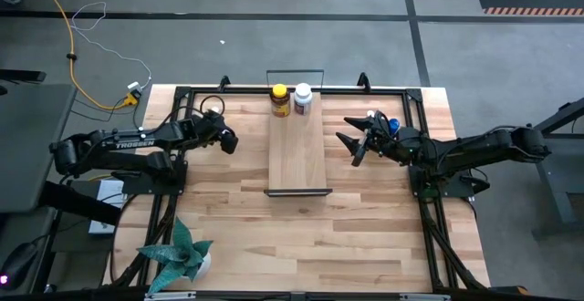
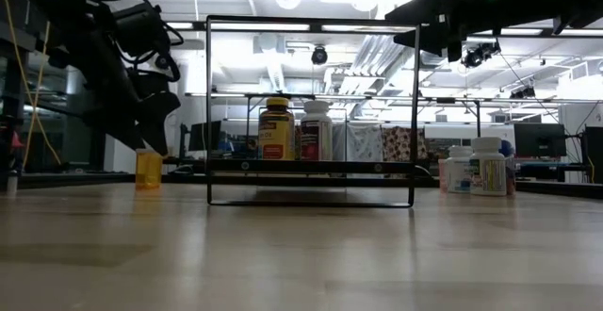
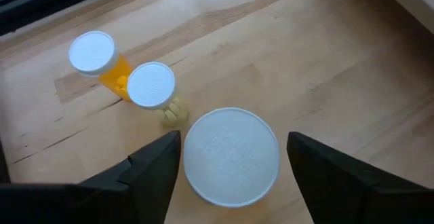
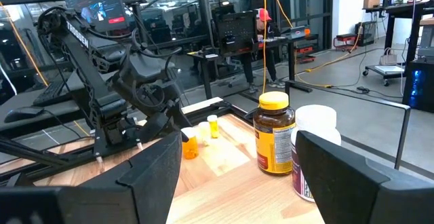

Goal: Pick and place medicine bottles onto shelf by color
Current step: Put the big orange medicine bottle on the shelf

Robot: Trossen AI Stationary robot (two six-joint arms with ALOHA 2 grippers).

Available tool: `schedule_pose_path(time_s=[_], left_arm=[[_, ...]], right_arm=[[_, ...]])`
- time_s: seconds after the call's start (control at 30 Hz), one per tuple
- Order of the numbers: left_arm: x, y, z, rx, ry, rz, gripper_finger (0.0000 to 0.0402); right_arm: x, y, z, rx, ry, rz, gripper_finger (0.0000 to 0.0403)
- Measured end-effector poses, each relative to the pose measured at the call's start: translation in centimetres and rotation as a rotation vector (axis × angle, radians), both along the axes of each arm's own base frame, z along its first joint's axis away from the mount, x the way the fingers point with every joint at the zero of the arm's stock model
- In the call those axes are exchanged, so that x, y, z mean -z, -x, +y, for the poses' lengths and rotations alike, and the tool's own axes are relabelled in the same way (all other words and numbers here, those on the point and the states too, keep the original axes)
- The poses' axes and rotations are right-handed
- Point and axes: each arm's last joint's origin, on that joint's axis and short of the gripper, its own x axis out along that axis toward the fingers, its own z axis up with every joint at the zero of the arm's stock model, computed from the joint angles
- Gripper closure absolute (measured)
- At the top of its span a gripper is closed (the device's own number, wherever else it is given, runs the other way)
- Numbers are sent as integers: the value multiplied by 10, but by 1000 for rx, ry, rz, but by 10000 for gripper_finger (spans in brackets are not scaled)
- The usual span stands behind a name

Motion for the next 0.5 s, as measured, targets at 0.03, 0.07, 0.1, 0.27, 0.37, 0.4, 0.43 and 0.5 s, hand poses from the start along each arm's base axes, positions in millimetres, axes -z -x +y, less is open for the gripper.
schedule_pose_path(time_s=[0.03,0.07,0.1,0.27,0.37,0.4,0.43,0.5], left_arm=[[0,0,0,1,0,1,148],[0,0,0,6,-2,4,151],[0,0,0,7,-2,5,153],[0,0,0,8,-2,5,162],[0,0,0,8,-1,5,167],[0,0,0,9,-1,4,168],[0,0,0,9,0,4,169],[0,0,0,9,0,4,172]], right_arm=[[0,0,0,0,0,0,123],[0,0,0,0,0,0,123],[0,0,0,0,0,0,123],[0,0,0,0,0,0,123],[0,0,0,0,0,0,123],[0,0,0,0,0,0,123],[0,0,0,0,0,0,123],[0,0,0,0,0,0,123]])
